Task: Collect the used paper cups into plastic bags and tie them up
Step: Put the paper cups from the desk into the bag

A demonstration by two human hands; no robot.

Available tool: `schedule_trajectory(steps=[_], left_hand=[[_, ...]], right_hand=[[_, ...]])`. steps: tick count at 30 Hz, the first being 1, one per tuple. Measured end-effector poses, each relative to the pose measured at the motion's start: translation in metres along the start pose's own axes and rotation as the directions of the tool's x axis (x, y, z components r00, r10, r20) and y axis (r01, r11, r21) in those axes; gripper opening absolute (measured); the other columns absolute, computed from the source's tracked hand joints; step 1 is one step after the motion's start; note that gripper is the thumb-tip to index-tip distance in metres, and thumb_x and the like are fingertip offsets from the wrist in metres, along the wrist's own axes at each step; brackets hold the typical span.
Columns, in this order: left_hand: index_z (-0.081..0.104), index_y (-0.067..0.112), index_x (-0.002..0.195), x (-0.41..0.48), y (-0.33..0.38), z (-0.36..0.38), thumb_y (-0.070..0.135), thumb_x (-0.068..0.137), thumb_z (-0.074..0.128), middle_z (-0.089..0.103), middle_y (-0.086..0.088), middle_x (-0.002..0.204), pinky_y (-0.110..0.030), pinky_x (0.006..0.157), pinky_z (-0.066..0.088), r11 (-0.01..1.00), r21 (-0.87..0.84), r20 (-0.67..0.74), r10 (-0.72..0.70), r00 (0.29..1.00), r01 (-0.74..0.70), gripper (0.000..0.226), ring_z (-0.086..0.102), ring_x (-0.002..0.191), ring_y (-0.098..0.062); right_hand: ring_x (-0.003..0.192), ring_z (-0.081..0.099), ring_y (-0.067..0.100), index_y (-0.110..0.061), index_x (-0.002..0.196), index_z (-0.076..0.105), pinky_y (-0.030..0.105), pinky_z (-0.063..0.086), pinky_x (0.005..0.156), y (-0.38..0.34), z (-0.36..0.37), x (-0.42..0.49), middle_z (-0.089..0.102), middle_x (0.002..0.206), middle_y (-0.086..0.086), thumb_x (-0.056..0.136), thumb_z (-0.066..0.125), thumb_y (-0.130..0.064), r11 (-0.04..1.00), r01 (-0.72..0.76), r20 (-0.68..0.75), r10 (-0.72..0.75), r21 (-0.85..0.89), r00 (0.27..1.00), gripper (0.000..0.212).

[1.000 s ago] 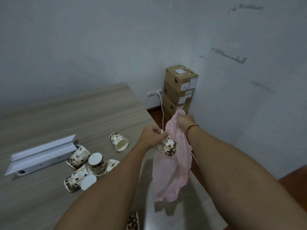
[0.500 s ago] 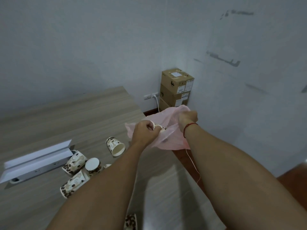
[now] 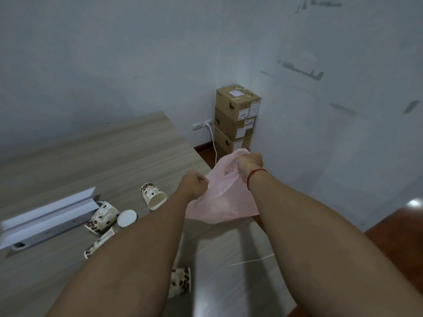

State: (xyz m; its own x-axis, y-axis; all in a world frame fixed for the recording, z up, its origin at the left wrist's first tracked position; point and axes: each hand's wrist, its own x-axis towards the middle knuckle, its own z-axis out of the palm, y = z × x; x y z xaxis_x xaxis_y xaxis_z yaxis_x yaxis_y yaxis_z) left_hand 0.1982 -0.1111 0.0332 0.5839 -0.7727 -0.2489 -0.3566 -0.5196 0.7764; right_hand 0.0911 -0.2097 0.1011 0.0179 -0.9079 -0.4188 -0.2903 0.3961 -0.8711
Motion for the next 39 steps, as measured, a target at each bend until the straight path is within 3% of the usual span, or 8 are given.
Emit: schedule_trajectory(steps=[7, 15, 23, 26, 29, 30, 33, 39], left_hand=[[0.071, 0.005, 0.096, -0.033, -0.048, -0.004, 0.019, 0.086, 0.055, 0.072, -0.013, 0.1, -0.03, 0.077, 0.049, 0.975, 0.126, -0.257, -0.145, 0.955, 0.182, 0.023, 0.067, 0.097, -0.031], [0.064, -0.001, 0.109, -0.097, -0.114, 0.021, 0.028, 0.071, 0.064, 0.069, -0.018, 0.108, -0.04, 0.083, 0.058, 0.883, -0.006, -0.191, -0.461, 0.867, 0.469, 0.048, 0.068, 0.099, -0.034], [0.034, -0.002, 0.142, -0.123, -0.131, 0.063, 0.013, 0.09, 0.06, 0.032, -0.023, 0.148, -0.039, 0.102, 0.041, 0.809, -0.059, -0.402, -0.555, 0.728, 0.585, 0.06, 0.046, 0.13, -0.036], [0.075, 0.01, 0.097, -0.112, -0.158, 0.06, 0.015, 0.095, 0.043, 0.071, -0.012, 0.095, -0.025, 0.059, 0.056, 0.812, -0.149, -0.438, -0.566, 0.698, 0.565, 0.032, 0.071, 0.067, -0.025], [0.074, 0.028, 0.065, -0.065, -0.199, 0.068, 0.024, 0.087, 0.062, 0.071, 0.009, 0.068, -0.017, 0.042, 0.046, 0.655, -0.095, -0.731, -0.557, 0.394, 0.749, 0.026, 0.057, 0.039, -0.008], [0.076, 0.025, 0.07, -0.086, -0.189, 0.061, 0.029, 0.074, 0.077, 0.073, 0.007, 0.074, -0.019, 0.05, 0.05, 0.616, -0.129, -0.616, -0.664, 0.425, 0.777, 0.005, 0.064, 0.05, -0.009], [0.061, -0.001, 0.122, -0.11, -0.156, 0.047, 0.023, 0.081, 0.073, 0.06, -0.02, 0.127, -0.037, 0.094, 0.048, 0.699, -0.089, -0.298, -0.698, 0.651, 0.709, 0.049, 0.059, 0.117, -0.031], [0.053, -0.005, 0.13, -0.122, -0.132, 0.025, 0.024, 0.094, 0.055, 0.055, -0.021, 0.135, -0.037, 0.101, 0.045, 0.838, 0.079, -0.285, -0.501, 0.817, 0.541, 0.045, 0.053, 0.125, -0.035]], right_hand=[[0.118, 0.055, 0.027, -0.017, 0.126, 0.056, 0.036, 0.045, 0.102, 0.045, -0.01, -0.018, 0.058, 0.13, 0.007, 0.084, 0.054, -0.02, 0.952, 0.213, 0.19, -0.172, -0.222, 0.967, 0.042], [0.101, 0.057, 0.022, -0.019, 0.104, 0.06, 0.04, 0.048, 0.094, 0.085, -0.028, -0.044, 0.06, 0.104, 0.0, 0.078, 0.056, -0.048, 0.846, 0.405, 0.406, -0.255, -0.346, 0.878, 0.039], [0.12, 0.053, 0.029, -0.022, 0.135, 0.043, 0.045, 0.042, 0.103, 0.142, -0.034, -0.059, 0.054, 0.134, 0.006, 0.067, 0.044, -0.079, 0.857, 0.345, 0.473, -0.139, -0.383, 0.87, 0.089], [0.127, 0.048, 0.03, -0.014, 0.139, 0.042, 0.04, 0.039, 0.104, 0.148, -0.036, -0.055, 0.048, 0.14, 0.009, 0.079, 0.041, -0.075, 0.834, 0.364, 0.457, -0.155, -0.415, 0.876, 0.085], [0.113, 0.057, 0.036, 0.001, 0.116, 0.059, 0.034, 0.044, 0.088, 0.155, -0.037, -0.042, 0.061, 0.112, 0.02, 0.094, 0.042, -0.049, 0.797, 0.436, 0.44, -0.242, -0.419, 0.865, 0.057], [0.106, 0.06, 0.037, 0.004, 0.106, 0.063, 0.033, 0.042, 0.081, 0.157, -0.037, -0.039, 0.061, 0.098, 0.02, 0.097, 0.041, -0.042, 0.795, 0.447, 0.441, -0.257, -0.409, 0.86, 0.052], [0.084, 0.058, 0.031, 0.002, 0.085, 0.061, 0.029, 0.036, 0.072, 0.161, -0.037, -0.034, 0.057, 0.083, 0.02, 0.1, 0.036, -0.034, 0.8, 0.443, 0.426, -0.264, -0.405, 0.866, 0.046], [0.109, 0.058, 0.037, 0.007, 0.113, 0.061, 0.038, 0.044, 0.091, 0.15, -0.035, -0.04, 0.062, 0.108, 0.025, 0.101, 0.03, -0.036, 0.831, 0.385, 0.392, -0.224, -0.401, 0.892, 0.054]])
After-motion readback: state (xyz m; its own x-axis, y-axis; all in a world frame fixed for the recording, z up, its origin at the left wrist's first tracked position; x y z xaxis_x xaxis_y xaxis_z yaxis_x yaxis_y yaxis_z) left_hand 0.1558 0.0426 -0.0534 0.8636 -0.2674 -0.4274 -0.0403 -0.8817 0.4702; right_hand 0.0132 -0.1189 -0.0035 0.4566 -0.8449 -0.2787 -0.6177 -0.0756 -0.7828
